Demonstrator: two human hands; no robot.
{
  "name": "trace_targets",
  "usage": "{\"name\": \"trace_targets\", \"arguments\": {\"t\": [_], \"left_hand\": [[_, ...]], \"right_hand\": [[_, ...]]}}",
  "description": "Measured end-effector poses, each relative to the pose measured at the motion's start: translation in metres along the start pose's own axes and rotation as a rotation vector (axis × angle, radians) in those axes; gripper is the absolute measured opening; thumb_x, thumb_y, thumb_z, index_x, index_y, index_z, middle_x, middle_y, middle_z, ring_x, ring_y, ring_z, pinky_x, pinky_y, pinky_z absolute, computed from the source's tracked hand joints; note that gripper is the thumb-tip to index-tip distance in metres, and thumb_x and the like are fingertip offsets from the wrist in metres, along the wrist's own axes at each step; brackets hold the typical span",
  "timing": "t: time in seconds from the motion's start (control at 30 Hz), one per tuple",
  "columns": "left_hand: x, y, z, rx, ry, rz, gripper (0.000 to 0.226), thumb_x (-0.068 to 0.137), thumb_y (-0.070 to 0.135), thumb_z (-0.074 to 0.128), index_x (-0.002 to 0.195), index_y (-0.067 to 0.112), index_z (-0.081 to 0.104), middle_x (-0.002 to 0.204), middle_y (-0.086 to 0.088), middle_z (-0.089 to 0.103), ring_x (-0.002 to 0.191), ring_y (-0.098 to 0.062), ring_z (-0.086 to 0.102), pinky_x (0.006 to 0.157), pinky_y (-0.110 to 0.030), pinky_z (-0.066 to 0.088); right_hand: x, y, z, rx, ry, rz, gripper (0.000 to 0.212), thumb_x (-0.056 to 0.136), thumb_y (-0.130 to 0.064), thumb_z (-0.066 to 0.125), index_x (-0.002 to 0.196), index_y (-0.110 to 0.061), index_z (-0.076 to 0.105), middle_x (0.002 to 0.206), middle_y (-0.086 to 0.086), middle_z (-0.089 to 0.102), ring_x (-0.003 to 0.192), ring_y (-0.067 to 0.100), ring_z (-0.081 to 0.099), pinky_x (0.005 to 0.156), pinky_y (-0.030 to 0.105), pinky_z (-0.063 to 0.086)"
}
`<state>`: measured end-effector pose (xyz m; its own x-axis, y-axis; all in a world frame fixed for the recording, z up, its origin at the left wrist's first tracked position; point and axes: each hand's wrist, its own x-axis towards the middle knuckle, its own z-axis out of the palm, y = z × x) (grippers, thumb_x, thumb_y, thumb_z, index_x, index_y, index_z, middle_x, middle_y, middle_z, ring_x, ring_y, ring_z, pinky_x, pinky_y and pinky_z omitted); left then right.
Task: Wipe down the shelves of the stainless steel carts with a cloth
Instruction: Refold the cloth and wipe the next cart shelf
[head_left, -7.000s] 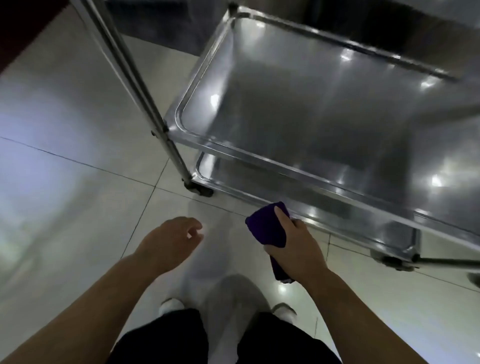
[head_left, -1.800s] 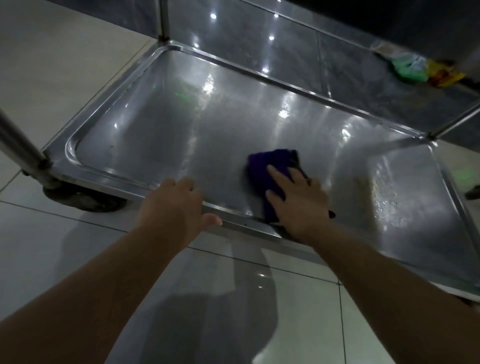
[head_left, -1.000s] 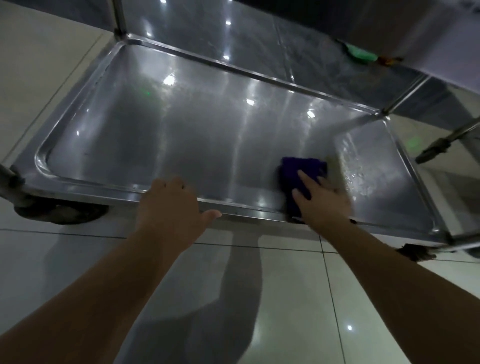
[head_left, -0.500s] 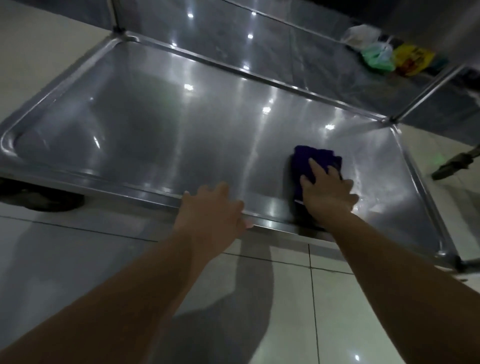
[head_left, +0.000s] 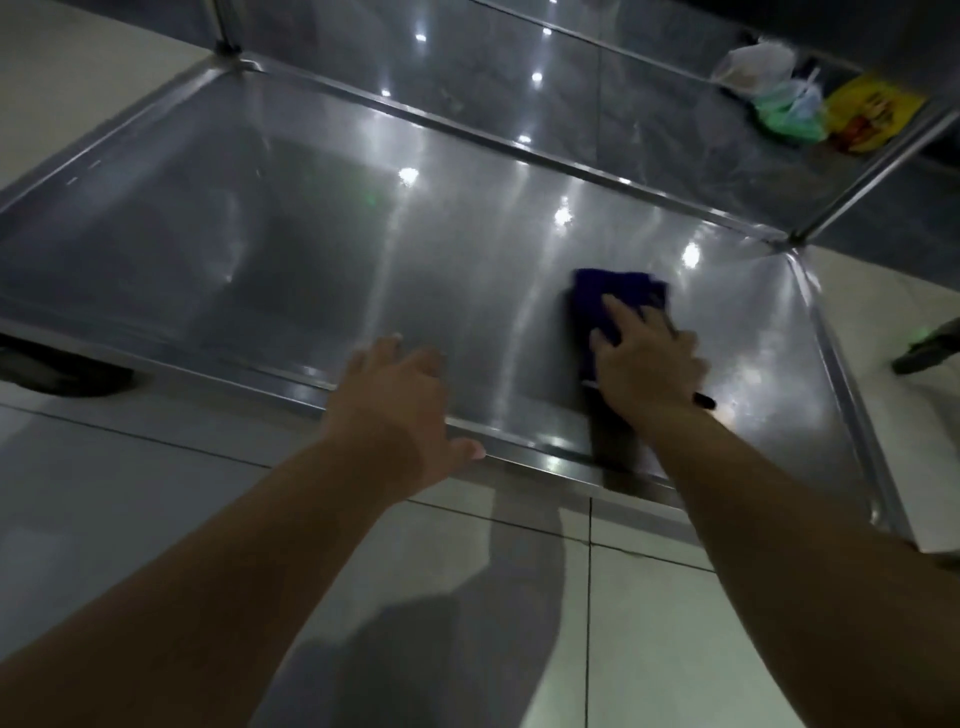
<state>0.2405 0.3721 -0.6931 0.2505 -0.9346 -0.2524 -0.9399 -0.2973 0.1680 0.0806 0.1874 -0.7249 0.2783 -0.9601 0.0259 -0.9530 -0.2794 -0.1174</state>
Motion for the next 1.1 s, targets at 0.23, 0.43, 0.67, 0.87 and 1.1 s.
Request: {"name": "trace_targets", "arguments": {"t": [0.23, 0.43, 0.67, 0.87, 1.1], "left_hand": [[0.002, 0.034, 0.012, -0.092, -0.138, 0.043, 0.065, 0.087, 0.063, 0.04, 0.14, 0.027, 0.037, 0.154, 0.007, 0.021, 0.143, -0.022, 0.015, 0.116, -0.038, 0.019], [0.007, 0.06, 0.015, -0.009, -0.095, -0.043, 0.078, 0.072, 0.082, 0.037, 0.124, 0.025, 0.041, 0.129, 0.0, 0.037, 0.129, -0.032, 0.03, 0.106, -0.049, 0.03], [0.0, 0.061, 0.027, 0.049, 0.038, -0.059, 0.082, 0.068, 0.084, 0.023, 0.122, 0.026, 0.042, 0.126, -0.003, 0.04, 0.125, -0.033, 0.034, 0.103, -0.047, 0.032], [0.011, 0.095, 0.022, 0.056, -0.073, -0.068, 0.078, 0.077, 0.076, 0.038, 0.132, 0.022, 0.033, 0.138, -0.007, 0.029, 0.131, -0.039, 0.027, 0.105, -0.05, 0.031], [0.017, 0.118, 0.027, -0.029, -0.13, 0.128, 0.049, 0.089, 0.055, 0.044, 0.125, 0.022, 0.049, 0.132, -0.001, 0.041, 0.13, -0.028, 0.033, 0.11, -0.046, 0.029]], "right_hand": [[-0.007, 0.079, -0.013, -0.065, -0.03, -0.362, 0.048, 0.093, -0.047, 0.04, 0.14, -0.05, 0.028, 0.149, -0.003, 0.036, 0.12, 0.032, 0.039, 0.096, 0.044, 0.033], [-0.004, 0.067, -0.008, -0.012, -0.007, 0.102, 0.052, 0.092, -0.049, 0.037, 0.142, -0.044, 0.025, 0.149, 0.001, 0.03, 0.124, 0.038, 0.032, 0.098, 0.049, 0.028], [-0.025, 0.145, -0.024, -0.064, -0.092, -0.137, 0.05, 0.093, -0.052, 0.032, 0.14, -0.051, 0.019, 0.15, -0.003, 0.032, 0.119, 0.032, 0.038, 0.094, 0.045, 0.034], [-0.035, 0.11, -0.015, -0.027, -0.068, 0.173, 0.055, 0.092, -0.05, 0.038, 0.143, -0.046, 0.018, 0.151, -0.001, 0.025, 0.126, 0.038, 0.029, 0.101, 0.051, 0.03], [-0.039, 0.158, -0.024, -0.036, -0.074, -0.238, 0.049, 0.092, -0.052, 0.034, 0.139, -0.054, 0.021, 0.151, -0.008, 0.03, 0.122, 0.031, 0.036, 0.097, 0.044, 0.033]]}}
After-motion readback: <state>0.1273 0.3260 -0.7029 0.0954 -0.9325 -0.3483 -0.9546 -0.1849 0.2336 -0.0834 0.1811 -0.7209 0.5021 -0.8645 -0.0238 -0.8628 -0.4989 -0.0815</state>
